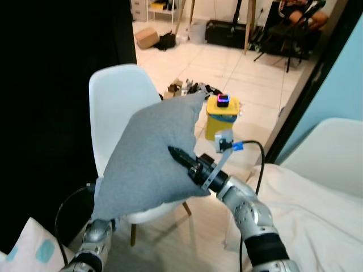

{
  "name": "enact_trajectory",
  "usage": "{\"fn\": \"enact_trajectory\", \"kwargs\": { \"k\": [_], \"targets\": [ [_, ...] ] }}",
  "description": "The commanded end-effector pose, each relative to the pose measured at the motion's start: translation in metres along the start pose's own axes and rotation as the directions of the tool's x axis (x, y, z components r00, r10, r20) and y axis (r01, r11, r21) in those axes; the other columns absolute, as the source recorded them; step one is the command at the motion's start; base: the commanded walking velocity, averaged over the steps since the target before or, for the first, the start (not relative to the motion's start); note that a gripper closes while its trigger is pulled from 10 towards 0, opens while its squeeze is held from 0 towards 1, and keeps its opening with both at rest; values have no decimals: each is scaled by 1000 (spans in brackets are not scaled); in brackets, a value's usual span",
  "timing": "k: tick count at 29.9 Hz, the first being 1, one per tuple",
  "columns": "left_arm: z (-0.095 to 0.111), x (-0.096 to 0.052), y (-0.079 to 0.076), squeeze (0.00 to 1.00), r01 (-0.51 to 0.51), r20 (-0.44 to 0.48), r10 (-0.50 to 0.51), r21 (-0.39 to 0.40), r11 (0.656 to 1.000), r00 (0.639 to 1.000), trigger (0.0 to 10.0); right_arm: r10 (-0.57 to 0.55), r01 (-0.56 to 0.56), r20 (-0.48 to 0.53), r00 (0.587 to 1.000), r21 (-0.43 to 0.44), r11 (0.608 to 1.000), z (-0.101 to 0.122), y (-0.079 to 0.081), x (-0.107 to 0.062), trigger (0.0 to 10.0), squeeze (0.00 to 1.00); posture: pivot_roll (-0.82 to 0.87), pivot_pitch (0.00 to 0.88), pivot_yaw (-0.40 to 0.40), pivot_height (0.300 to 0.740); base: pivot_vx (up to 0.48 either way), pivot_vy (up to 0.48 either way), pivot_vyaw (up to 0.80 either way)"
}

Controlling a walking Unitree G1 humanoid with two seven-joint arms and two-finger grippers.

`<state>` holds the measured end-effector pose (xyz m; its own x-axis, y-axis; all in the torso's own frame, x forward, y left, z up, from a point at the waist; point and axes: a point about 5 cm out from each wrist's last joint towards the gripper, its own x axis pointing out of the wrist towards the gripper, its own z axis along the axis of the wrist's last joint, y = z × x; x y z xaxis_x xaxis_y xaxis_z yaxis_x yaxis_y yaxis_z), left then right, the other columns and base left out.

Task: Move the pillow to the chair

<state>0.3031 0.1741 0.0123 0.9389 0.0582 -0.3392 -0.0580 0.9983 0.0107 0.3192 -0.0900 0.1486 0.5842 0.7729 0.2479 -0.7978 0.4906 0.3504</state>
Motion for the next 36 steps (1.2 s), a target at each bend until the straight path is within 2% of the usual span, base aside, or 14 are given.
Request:
{"fn": "enact_trajectory", "kwargs": {
  "k": [1, 5, 7, 10, 11, 13, 17, 20, 25, 29, 31, 36],
  "targets": [
    [14, 4, -14, 0, 55, 65, -56, 27, 998, 996, 10000, 110, -109, 27, 994, -23, 994, 6, 14, 7, 10000, 0, 36, 88, 13, 740, 424, 0, 638],
    [28, 7, -13, 0, 20, 128, -21, 13, 1000, 992, 10000, 166, -166, 2, 986, -37, 985, 4, 21, 5, 10000, 0, 37, 92, 11, 740, 401, 0, 759],
    [42, 10, -13, 0, -1, 187, 3, -11, 1000, 982, 10000, 181, -181, -9, 983, -35, 983, 2, 22, 5, 10000, 0, 40, 93, 9, 740, 382, 0, 800],
    [80, 15, -25, 0, 7, 330, -23, 50, 999, 944, 10000, 175, -178, -64, 983, -42, 983, -4, 20, 2, 10000, 0, 49, 93, 2, 740, 0, 0, 800],
    [80, 15, -25, 0, 7, 330, -23, 50, 999, 944, 10000, 175, -178, -64, 983, -42, 983, -4, 20, 2, 10000, 0, 49, 93, 2, 740, 0, 0, 800],
    [93, 13, -37, 0, 35, 385, -75, 109, 993, 920, 10000, 162, -167, -91, 983, -52, 985, -5, 17, 0, 10000, 0, 45, 94, 6, 740, 0, 0, 800],
    [92, 13, -43, 0, 54, 382, -100, 129, 990, 919, 10000, 138, -144, -107, 985, -50, 988, -7, 14, -1, 10000, 0, 45, 95, 6, 740, 0, 0, 800],
    [85, 9, -57, 0, 114, 373, -159, 138, 984, 914, 10000, 97, -107, -172, 980, -50, 993, -14, 8, -5, 10000, 0, 44, 99, 8, 740, 0, 0, 0],
    [78, 3, -69, 0, 152, 359, -194, 141, 978, 913, 10000, 114, -133, -233, 966, -66, 989, -23, 11, -8, 10000, 0, 45, 103, 7, 740, 0, -263, 0],
    [76, 3, -70, 0, 135, 353, -179, 148, 980, 918, 10000, 109, -130, -244, 964, -72, 989, -25, 12, -8, 10000, 0, 44, 104, 7, 740, 0, -458, 0],
    [76, 2, -70, 0, 120, 354, -162, 138, 983, 921, 10000, 106, -135, -253, 962, -98, 986, -26, 12, -6, 10000, 0, 45, 103, 9, 740, 0, 0, 800],
    [81, 2, -71, 0, 110, 365, -155, 143, 984, 918, 10000, 89, -118, -270, 959, -94, 989, -32, 10, -5, 10000, 0, 46, 100, 8, 740, 0, 0, 800]
  ]
}}
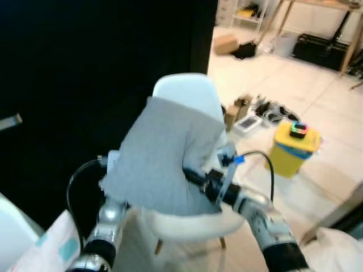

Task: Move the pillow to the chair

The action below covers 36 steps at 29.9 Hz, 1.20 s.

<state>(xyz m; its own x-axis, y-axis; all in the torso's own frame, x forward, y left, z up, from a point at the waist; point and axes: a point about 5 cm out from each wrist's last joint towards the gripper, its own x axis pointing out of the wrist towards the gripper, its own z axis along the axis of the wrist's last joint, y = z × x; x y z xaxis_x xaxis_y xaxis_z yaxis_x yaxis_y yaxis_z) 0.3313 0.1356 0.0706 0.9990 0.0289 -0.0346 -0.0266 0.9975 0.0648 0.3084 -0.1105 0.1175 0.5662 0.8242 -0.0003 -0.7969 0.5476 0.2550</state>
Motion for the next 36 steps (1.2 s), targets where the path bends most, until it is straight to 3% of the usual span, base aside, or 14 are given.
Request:
{"fn": "enact_trajectory", "kwargs": {
  "k": [1, 4, 13, 14, 16, 19, 22, 32, 36],
  "targets": [
    [20, 4, -31, 0, 116, 78, -120, 52, 992, 990, 10000, 120, -120, -24, 993, -29, 992, -4, 23, 27, 10000, 0, 48, 98, 8, 740, 0, 0, 0],
    [23, 5, -29, 0, 88, 91, -93, 62, 994, 992, 10000, 58, -67, -98, 993, -92, 994, -11, 20, 33, 10000, 0, 48, 95, 9, 740, 0, 0, 0],
    [32, 8, -15, 0, -11, 119, 2, 77, 997, 993, 10000, -34, 21, -98, 995, -126, 992, -8, 15, 43, 10000, 0, 54, 93, -4, 725, 0, 0, 0],
    [32, 8, -15, 0, -11, 119, 2, 77, 997, 993, 10000, -34, 21, -98, 995, -126, 992, -8, 15, 43, 10000, 0, 54, 93, -4, 725, 0, 0, 0],
    [35, 10, -15, 0, 45, 125, -54, 72, 996, 991, 10000, -156, 150, -55, 986, -108, 983, 1, 0, 45, 10000, 0, 58, 99, -9, 710, 0, 0, 0],
    [36, 10, -17, 0, 86, 127, -94, 72, 994, 987, 10000, -195, 189, -46, 980, -108, 976, 3, -5, 45, 10000, 0, 58, 99, -9, 705, 0, 0, 0],
    [25, 5, -26, 0, 201, 66, -214, 167, 965, 974, 10000, -295, 288, -44, 954, -122, 950, 5, -17, 41, 10000, 0, 56, 106, -2, 690, 0, 0, 0],
    [-4, -7, -27, 0, 221, -40, -217, 235, 947, 975, 10000, -364, 365, 28, 931, -109, 925, 14, -24, 38, 10000, 0, 56, 118, 1, 660, 0, 0, 0],
    [-17, -11, -19, 0, 248, -90, -231, 402, 882, 969, 10000, -435, 445, 98, 895, -119, 888, 26, -32, 37, 10000, 0, 63, 121, 3, 640, 0, 0, 0]
  ]
}}
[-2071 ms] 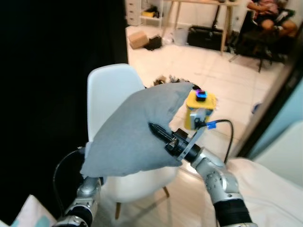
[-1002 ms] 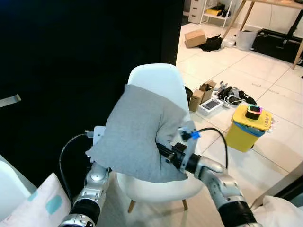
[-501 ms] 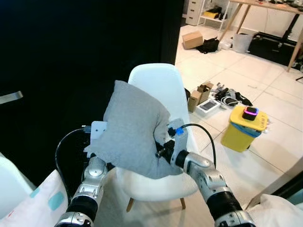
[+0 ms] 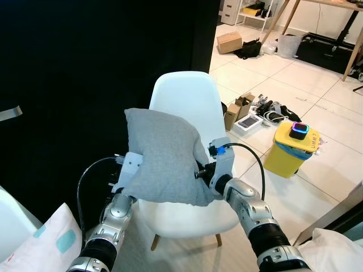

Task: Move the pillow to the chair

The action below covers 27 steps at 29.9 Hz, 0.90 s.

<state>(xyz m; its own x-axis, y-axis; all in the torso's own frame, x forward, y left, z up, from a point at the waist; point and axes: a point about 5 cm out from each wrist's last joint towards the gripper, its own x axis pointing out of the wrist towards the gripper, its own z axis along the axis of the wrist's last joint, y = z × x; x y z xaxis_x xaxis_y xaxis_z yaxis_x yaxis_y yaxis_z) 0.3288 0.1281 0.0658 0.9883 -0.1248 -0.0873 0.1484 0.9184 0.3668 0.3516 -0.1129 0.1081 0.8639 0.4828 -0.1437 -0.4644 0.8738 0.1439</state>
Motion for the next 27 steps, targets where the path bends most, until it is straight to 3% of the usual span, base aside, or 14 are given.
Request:
{"fn": "enact_trajectory", "kwargs": {
  "k": [1, 4, 7, 13, 18, 21, 27],
  "targets": [
    [-8, -6, -15, 0, 89, -21, -87, 101, 991, 996, 10000, 16, -11, 126, 992, -35, 999, 27, 10, 10, 10000, 0, 63, 121, 3, 640, 0, 0, 0],
    [-15, -8, -11, 0, 85, -47, -79, 144, 986, 996, 10000, -6, 8, 150, 989, -13, 1000, 30, 7, 10, 10000, 0, 67, 122, 6, 630, 0, 0, 0],
    [-34, -15, 9, 0, -19, -130, 41, 163, 986, 991, 10000, -72, 66, 205, 976, 38, 997, 40, -3, 10, 10000, 0, 73, 124, 9, 615, 0, 0, 0],
    [-39, -21, 30, 0, -157, -121, 175, 148, 977, 977, 10000, -152, 138, 237, 959, 76, 988, 48, -16, 8, 10000, 0, 79, 126, 8, 595, 0, 0, 0],
    [-28, -22, 47, 0, -284, -51, 289, 84, 955, 956, 10000, -219, 219, 242, 945, 27, 975, 53, -28, 6, 10000, 0, 95, 127, 1, 580, 0, 0, 0],
    [-9, -19, 55, 0, -334, 31, 333, 51, 941, 943, 10000, -251, 290, 248, 936, -138, 947, 56, -32, 4, 10000, 0, 98, 127, -2, 565, 0, 0, 0],
    [21, -10, 53, 0, -350, 123, 346, 13, 937, 930, 10000, -269, 283, 121, 955, -117, 952, 28, -25, 10, 10000, 0, 102, 127, -1, 540, 0, 0, 0]
  ]
}}
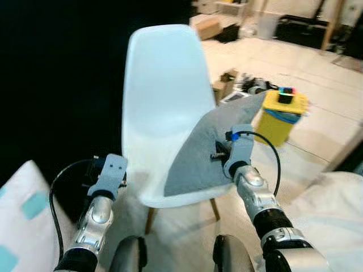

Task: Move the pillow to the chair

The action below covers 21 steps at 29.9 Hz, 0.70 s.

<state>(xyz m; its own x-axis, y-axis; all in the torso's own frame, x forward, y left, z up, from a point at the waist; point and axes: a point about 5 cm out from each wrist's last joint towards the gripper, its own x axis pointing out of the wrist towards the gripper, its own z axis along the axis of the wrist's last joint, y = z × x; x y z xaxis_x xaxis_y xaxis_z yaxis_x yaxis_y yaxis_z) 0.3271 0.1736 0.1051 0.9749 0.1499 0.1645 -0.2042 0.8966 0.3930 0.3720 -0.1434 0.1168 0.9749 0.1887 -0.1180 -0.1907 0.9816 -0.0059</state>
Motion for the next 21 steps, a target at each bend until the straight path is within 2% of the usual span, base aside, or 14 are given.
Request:
{"fn": "enact_trajectory", "kwargs": {
  "k": [1, 4, 6, 8, 10, 11, 12, 13, 16, 17, 18, 20, 21],
  "targets": [
    [6, 1, -4, 0, -3, 7, 3, -11, 1000, 1000, 10000, 17, -17, 9, 1000, 30, 999, 5, 15, 7, 10000, 0, 102, 126, 0, 535, 0, 0, 0],
    [9, 2, -4, 0, -3, 15, 4, -13, 1000, 1000, 10000, 7, -5, -28, 1000, 60, 998, -1, 18, 7, 10000, 0, 102, 126, 0, 530, 0, 0, 0],
    [18, 4, -5, 0, -3, 42, 4, -19, 1000, 999, 10000, 39, -26, -182, 982, 71, 997, -24, 34, 5, 10000, 0, 105, 125, -1, 520, 0, 0, 0],
    [24, 5, -6, 0, -3, 60, 4, -28, 1000, 998, 10000, 110, -81, -265, 958, 119, 990, -39, 53, 3, 10000, 0, 110, 124, -4, 511, 0, 0, 0],
    [29, 6, -6, 0, -2, 71, 5, -35, 999, 997, 10000, 167, -116, -254, 953, 202, 972, -39, 67, 3, 10000, 0, 114, 122, -7, 511, 0, 0, 0],
    [29, 6, -6, 0, -2, 71, 5, -35, 999, 997, 10000, 167, -116, -254, 953, 202, 972, -39, 67, 3, 10000, 0, 114, 122, -7, 511, 0, 0, 0],
    [35, 8, -6, 0, -5, 89, 8, -43, 999, 996, 10000, 221, -143, -211, 952, 331, 933, -35, 83, 5, 10000, 0, 115, 119, -6, 511, 0, 0, 0],
    [38, 9, -5, 0, -6, 98, 10, -43, 999, 995, 10000, 249, -160, -204, 947, 373, 914, -34, 91, 5, 10000, 412, 119, 117, -7, 511, 0, 0, 0],
    [40, 9, -5, 0, -6, 102, 11, -42, 999, 995, 10000, 265, -170, -204, 942, 392, 904, -34, 94, 5, 10000, 412, 119, 117, -7, 511, 0, 0, 0],
    [41, 9, -5, 0, -7, 105, 12, -41, 999, 994, 10000, 326, -219, -192, 926, 428, 877, -34, 103, 4, 10000, 831, 121, 112, -7, 511, 0, 0, 0],
    [43, 10, -5, 0, -8, 112, 13, -37, 999, 994, 10000, 400, -295, -157, 903, 450, 843, -31, 114, 3, 10000, 1000, 123, 111, -7, 511, 0, 0, 0],
    [45, 10, -5, 0, -9, 120, 13, -31, 999, 993, 10000, 488, -388, -100, 867, 480, 787, -26, 127, 0, 10000, 1000, 121, 109, -5, 511, 0, 0, 0],
    [45, 10, -6, 0, -10, 121, 13, -29, 1000, 993, 10000, 492, -393, -95, 866, 479, 785, -26, 127, 0, 10000, 1000, 115, 104, -2, 511, 0, 0, 0]
  ]
}}
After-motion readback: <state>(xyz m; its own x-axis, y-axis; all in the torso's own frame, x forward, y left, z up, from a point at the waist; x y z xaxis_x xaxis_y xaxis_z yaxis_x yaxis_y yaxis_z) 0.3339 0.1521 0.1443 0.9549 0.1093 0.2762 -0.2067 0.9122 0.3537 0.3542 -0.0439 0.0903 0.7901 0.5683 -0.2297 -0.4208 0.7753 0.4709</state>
